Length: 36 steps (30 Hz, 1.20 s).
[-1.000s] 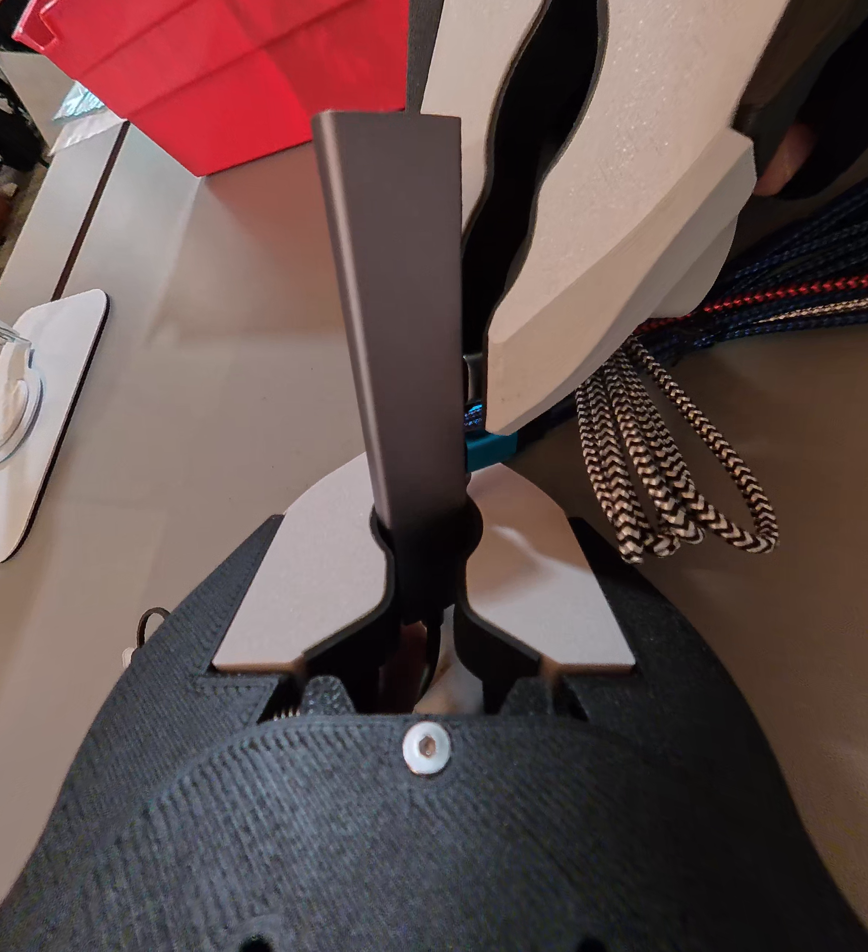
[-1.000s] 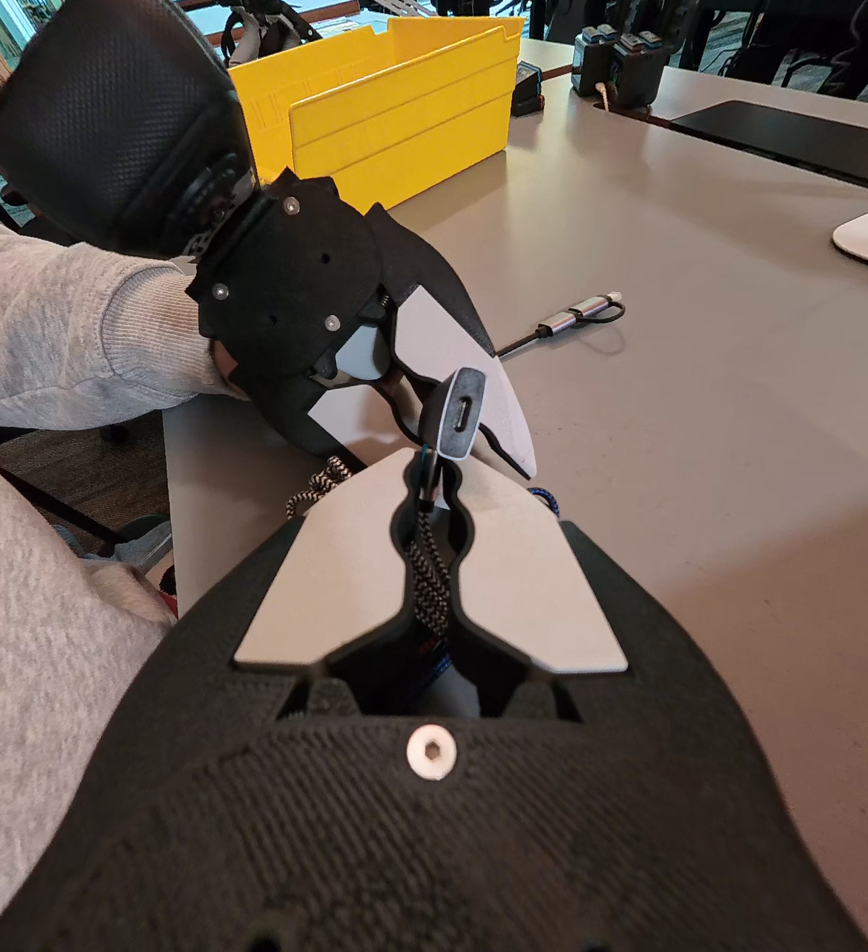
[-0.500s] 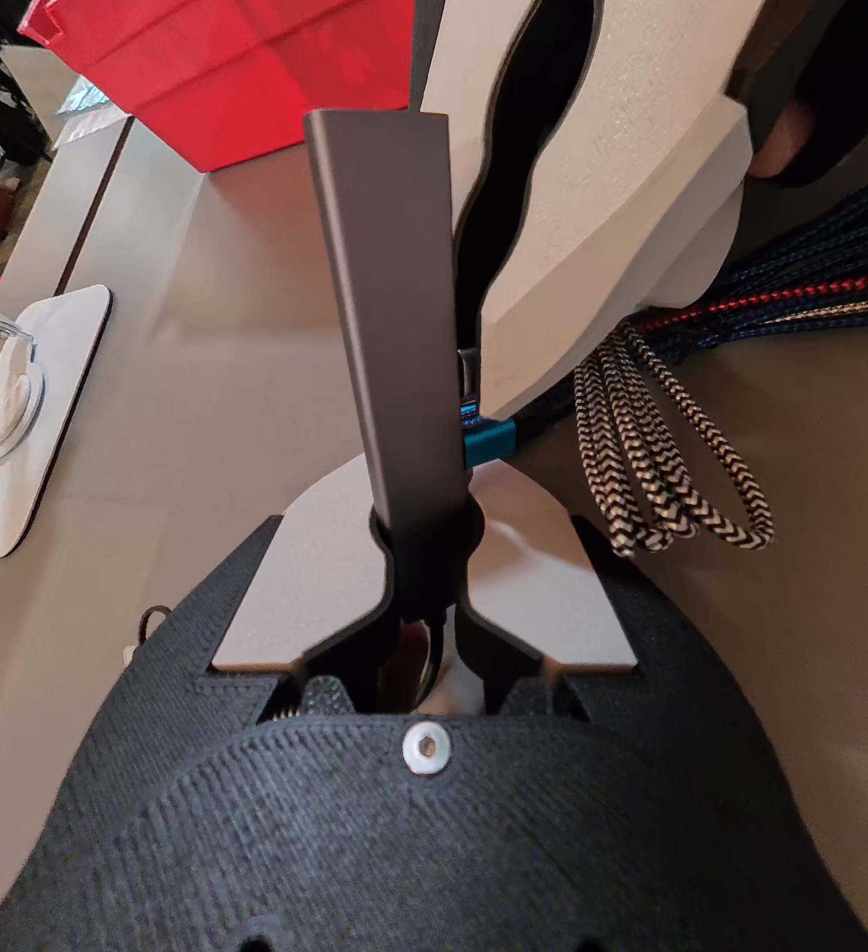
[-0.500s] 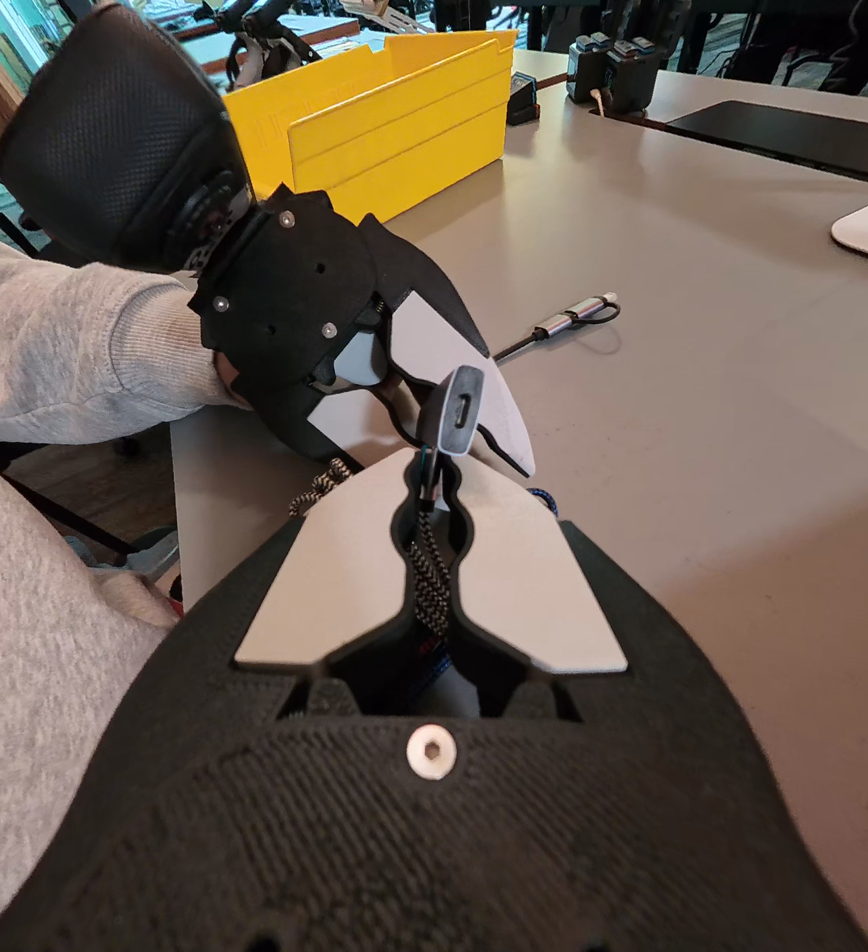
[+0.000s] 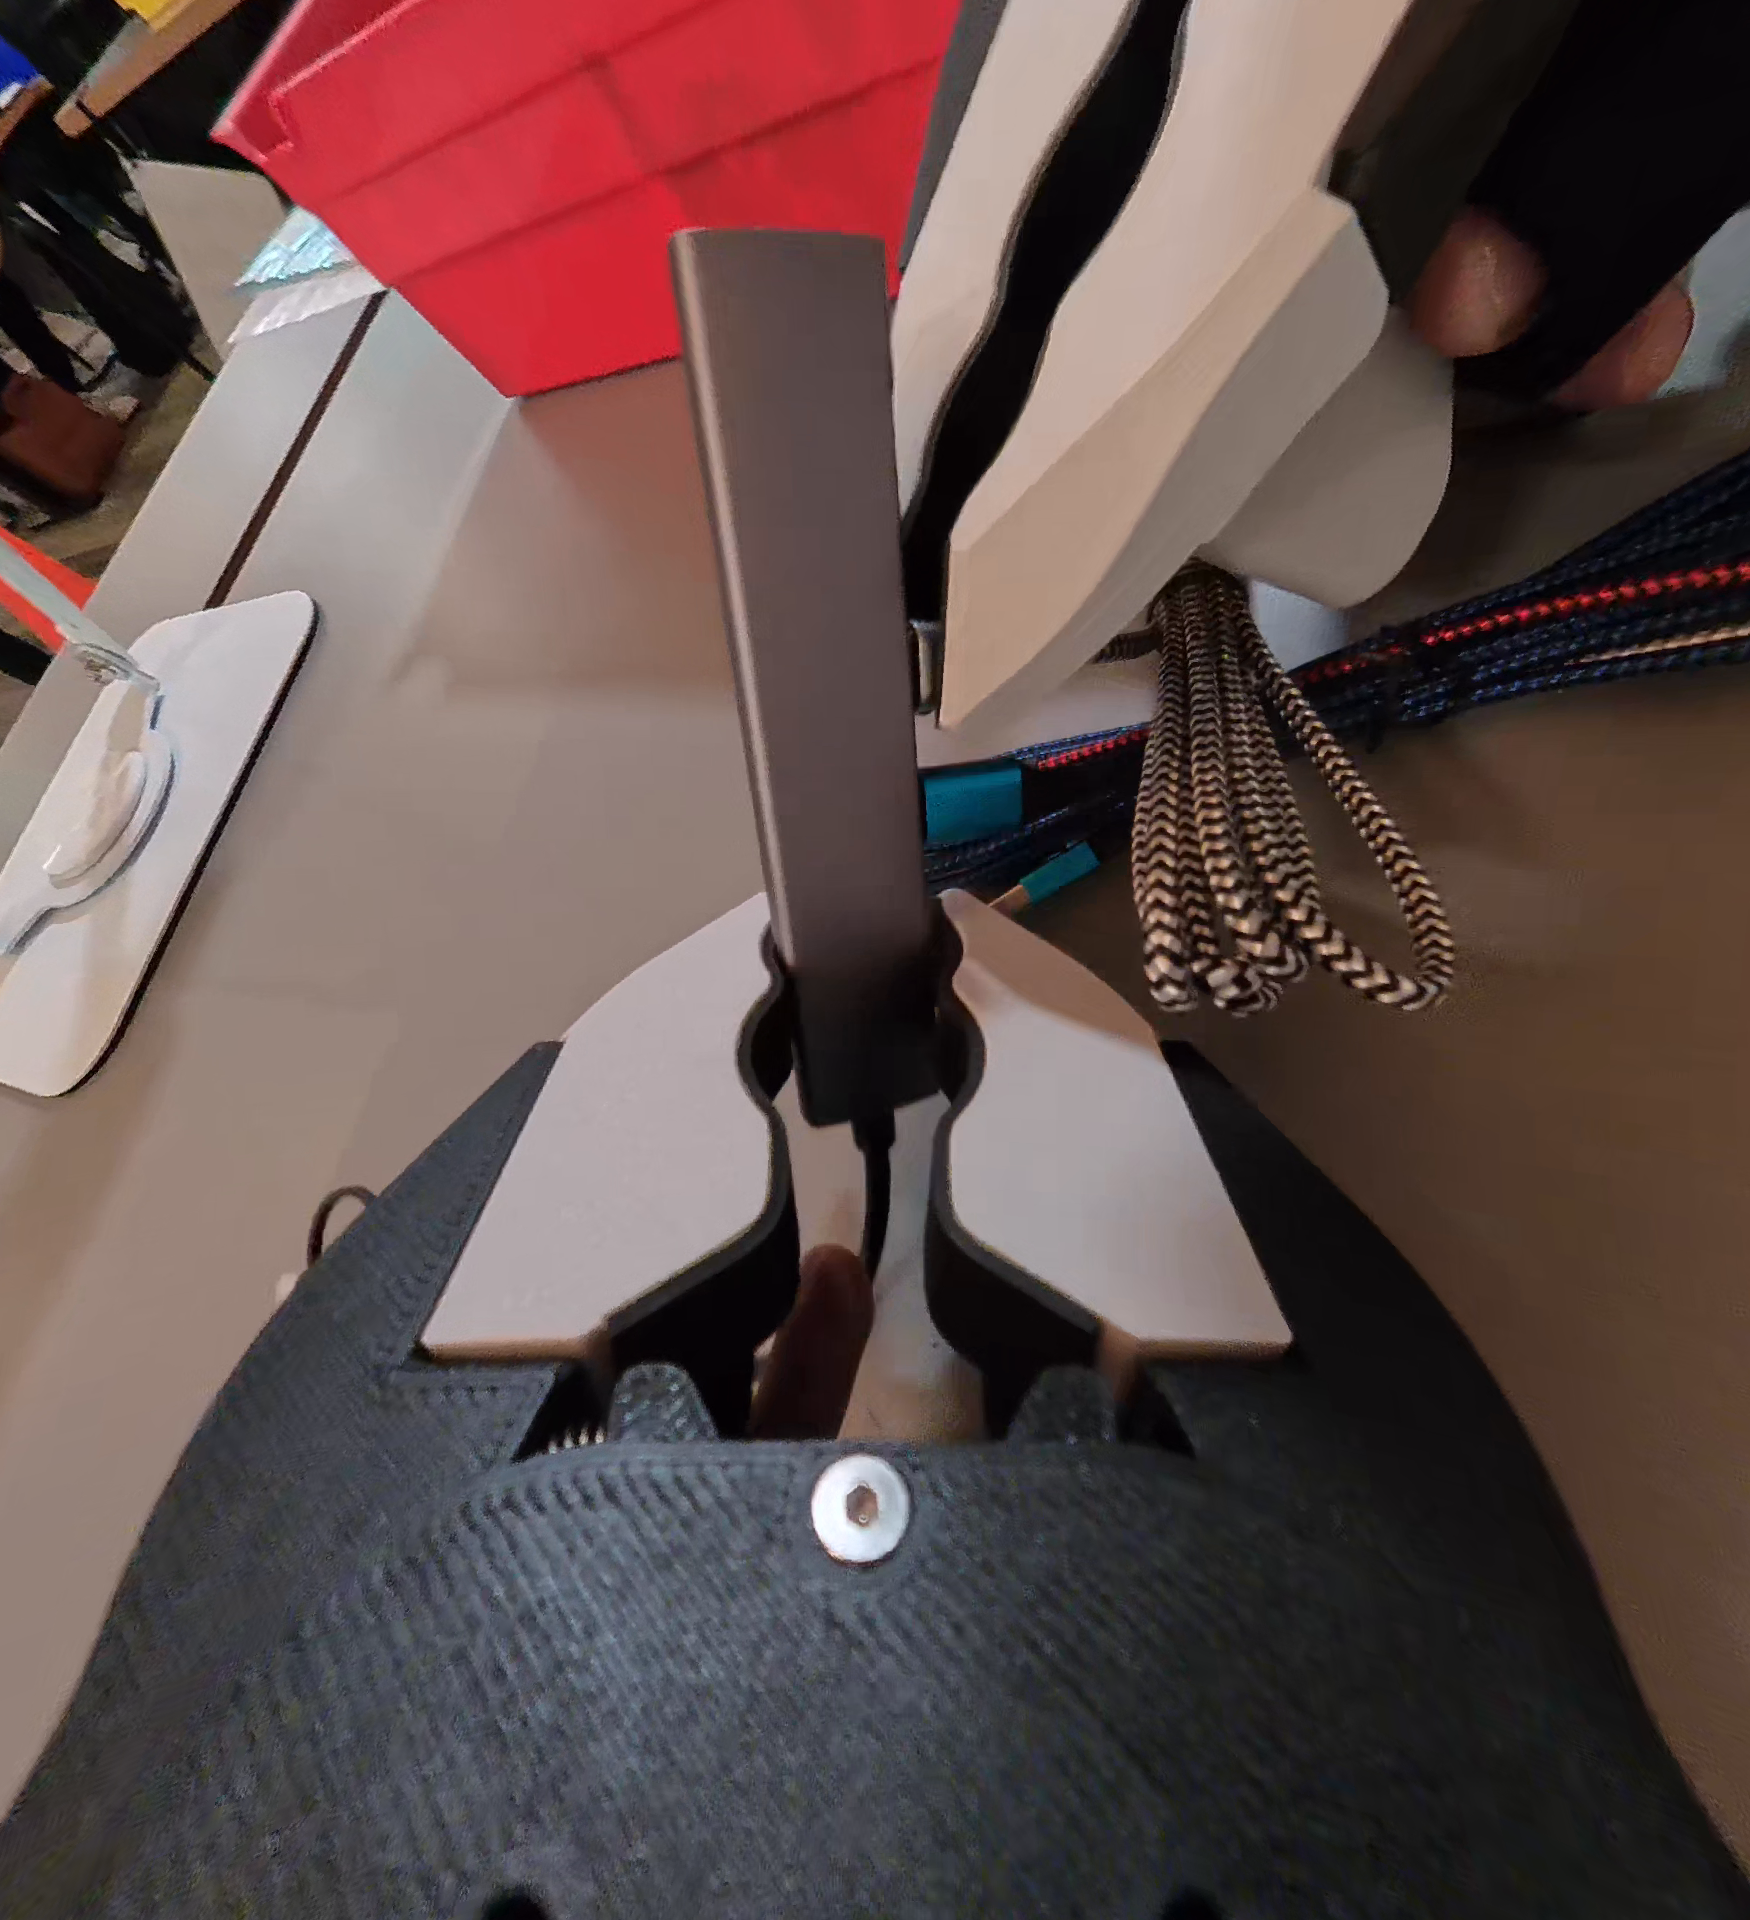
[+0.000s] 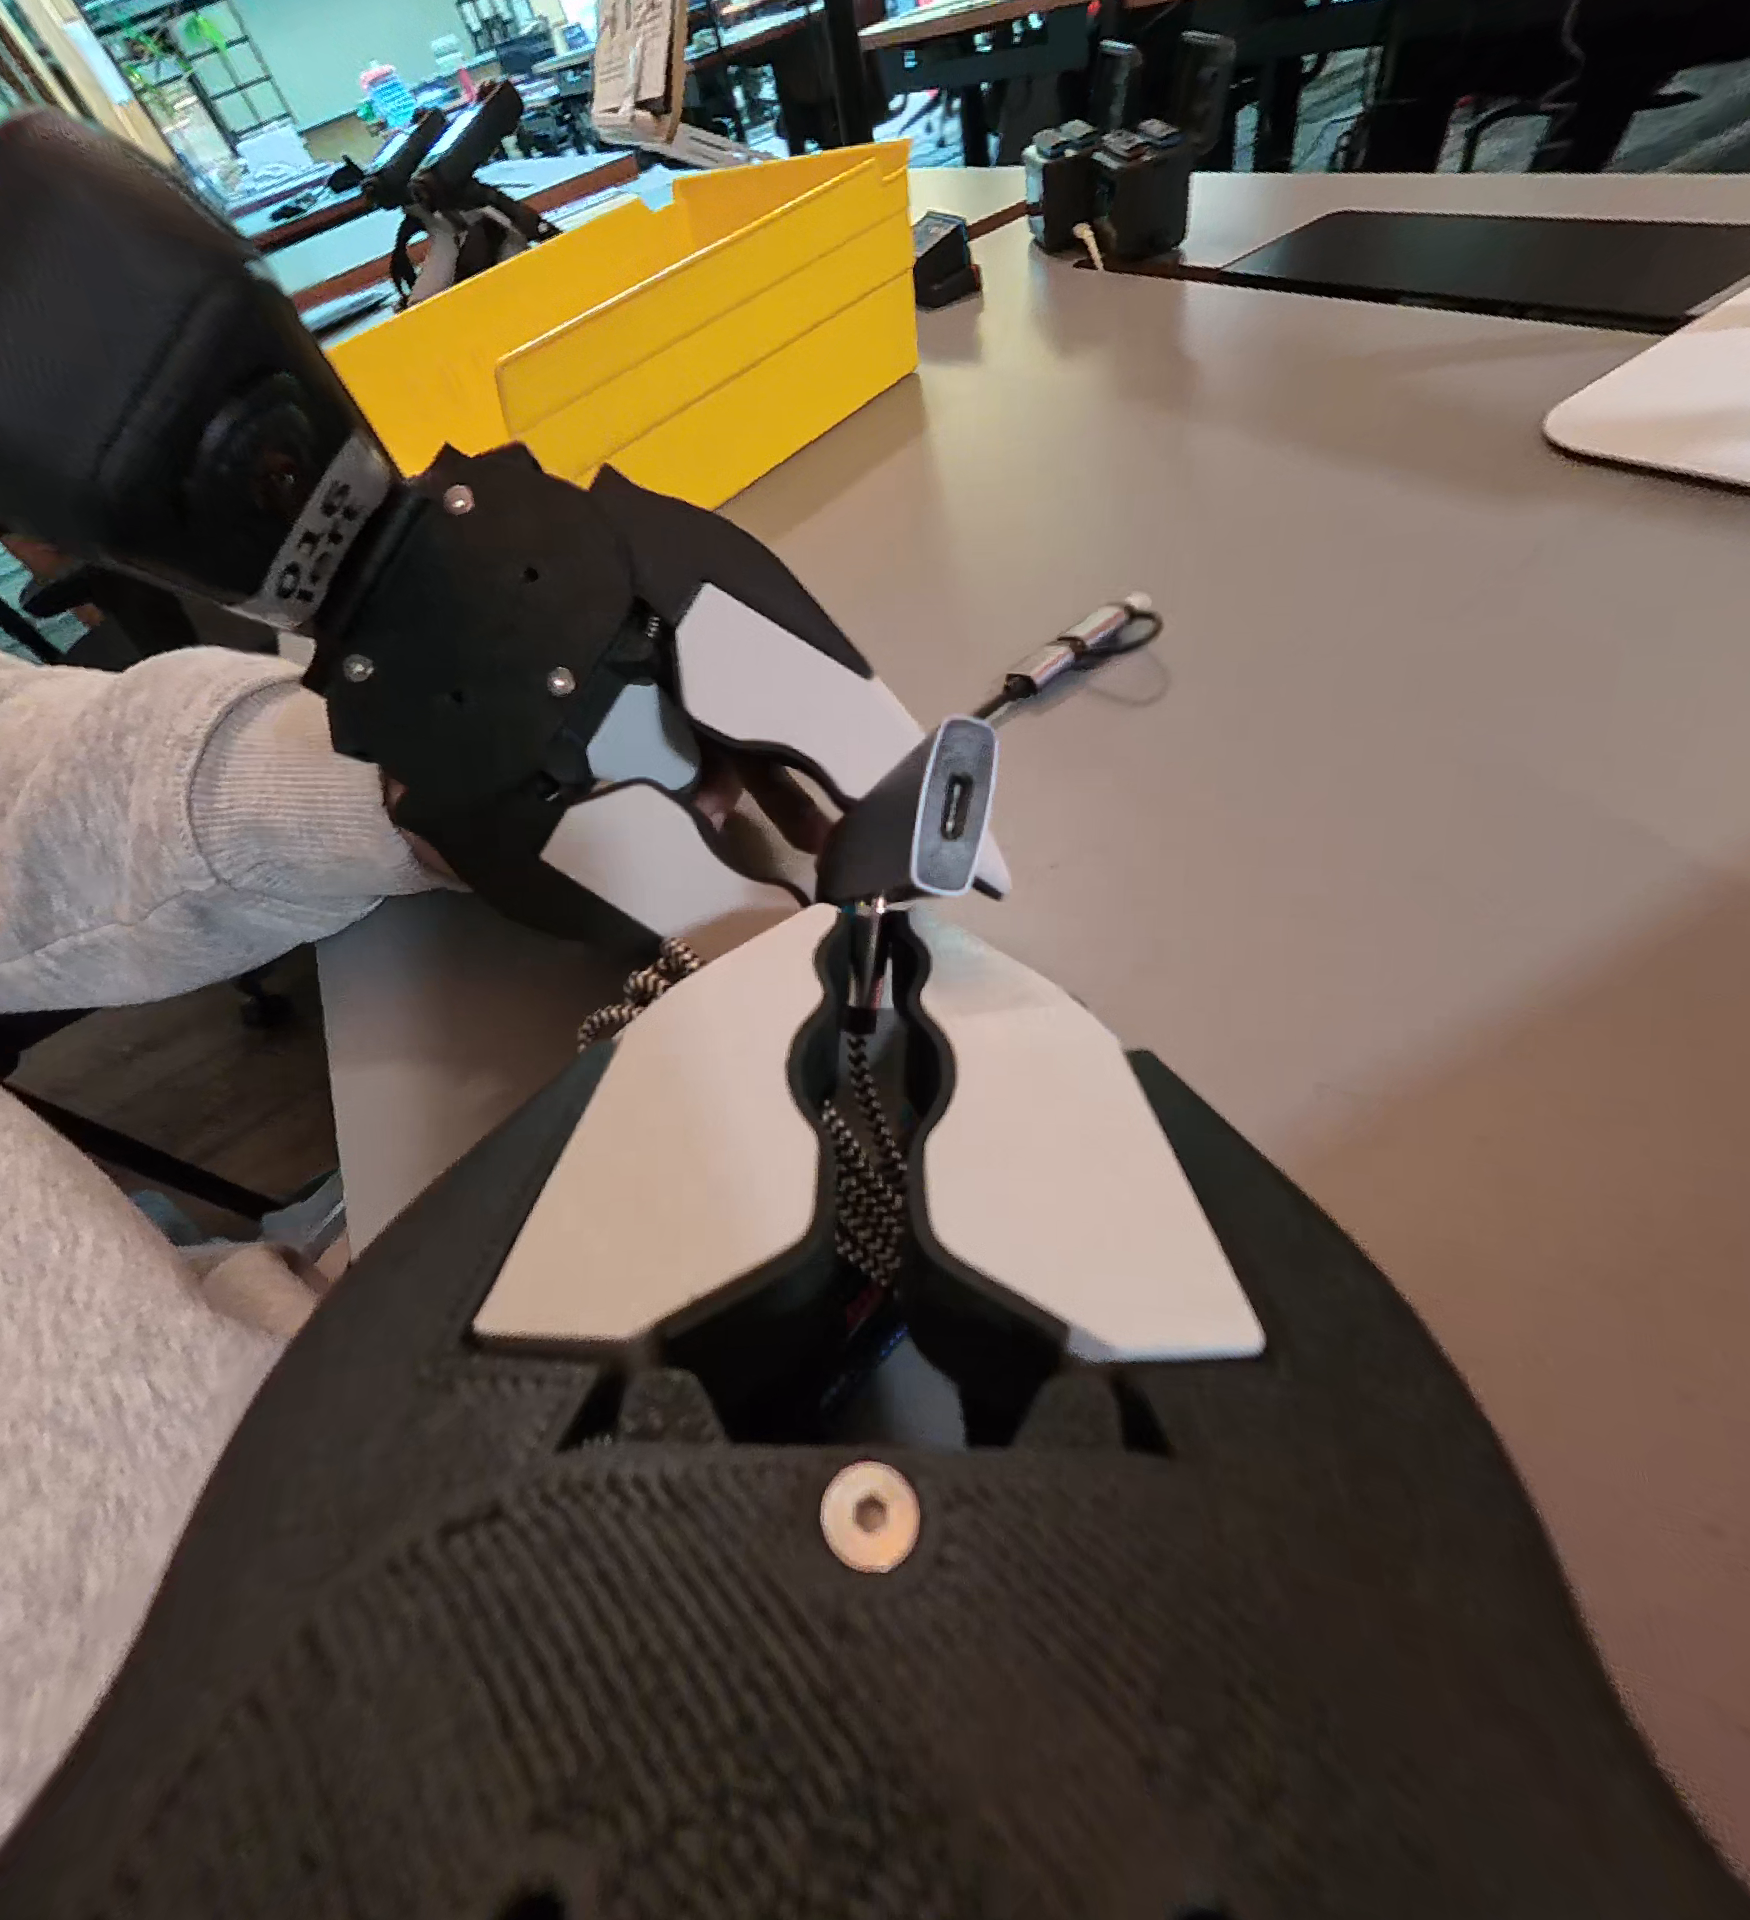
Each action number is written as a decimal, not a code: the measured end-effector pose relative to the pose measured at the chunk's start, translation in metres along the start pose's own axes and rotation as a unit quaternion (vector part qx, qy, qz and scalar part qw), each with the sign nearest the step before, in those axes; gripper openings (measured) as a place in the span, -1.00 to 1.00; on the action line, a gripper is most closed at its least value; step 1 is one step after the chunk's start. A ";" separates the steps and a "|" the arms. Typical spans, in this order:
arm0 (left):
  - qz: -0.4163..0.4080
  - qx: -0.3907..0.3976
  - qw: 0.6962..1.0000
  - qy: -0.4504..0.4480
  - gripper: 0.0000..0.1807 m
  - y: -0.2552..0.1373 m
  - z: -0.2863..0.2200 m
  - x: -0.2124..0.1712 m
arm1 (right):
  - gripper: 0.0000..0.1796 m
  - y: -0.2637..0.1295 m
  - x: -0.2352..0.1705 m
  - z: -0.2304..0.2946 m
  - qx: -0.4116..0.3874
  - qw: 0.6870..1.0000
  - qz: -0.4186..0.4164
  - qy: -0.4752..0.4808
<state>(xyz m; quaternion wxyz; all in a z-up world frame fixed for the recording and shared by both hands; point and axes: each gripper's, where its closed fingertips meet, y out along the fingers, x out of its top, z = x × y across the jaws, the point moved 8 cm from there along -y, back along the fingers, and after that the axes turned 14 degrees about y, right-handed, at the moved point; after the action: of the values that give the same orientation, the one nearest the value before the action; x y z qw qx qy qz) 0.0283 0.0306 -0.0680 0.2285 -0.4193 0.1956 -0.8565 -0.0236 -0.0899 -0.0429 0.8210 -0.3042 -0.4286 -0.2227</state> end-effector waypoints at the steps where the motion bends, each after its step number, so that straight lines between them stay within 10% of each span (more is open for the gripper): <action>1: -0.004 0.004 1.000 -0.006 -0.74 -0.001 0.001 0.000 | -0.92 0.000 0.000 -0.001 -0.003 1.000 -0.003 0.005; 20: -0.008 0.014 0.999 -0.029 -0.73 -0.003 0.003 0.002 | -0.92 0.000 0.000 0.000 -0.001 1.000 0.000 0.003; 36: -0.001 -0.072 0.967 -0.243 -0.64 -0.005 0.017 -0.011 | -0.92 0.008 0.003 0.005 -0.036 0.999 0.006 -0.011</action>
<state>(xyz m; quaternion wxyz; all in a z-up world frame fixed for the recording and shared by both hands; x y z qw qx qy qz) 0.0465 0.0381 -0.0625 0.2380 -0.6302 0.1948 -0.7130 -0.0203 -0.0807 -0.0408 0.8059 -0.3391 -0.4277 -0.2295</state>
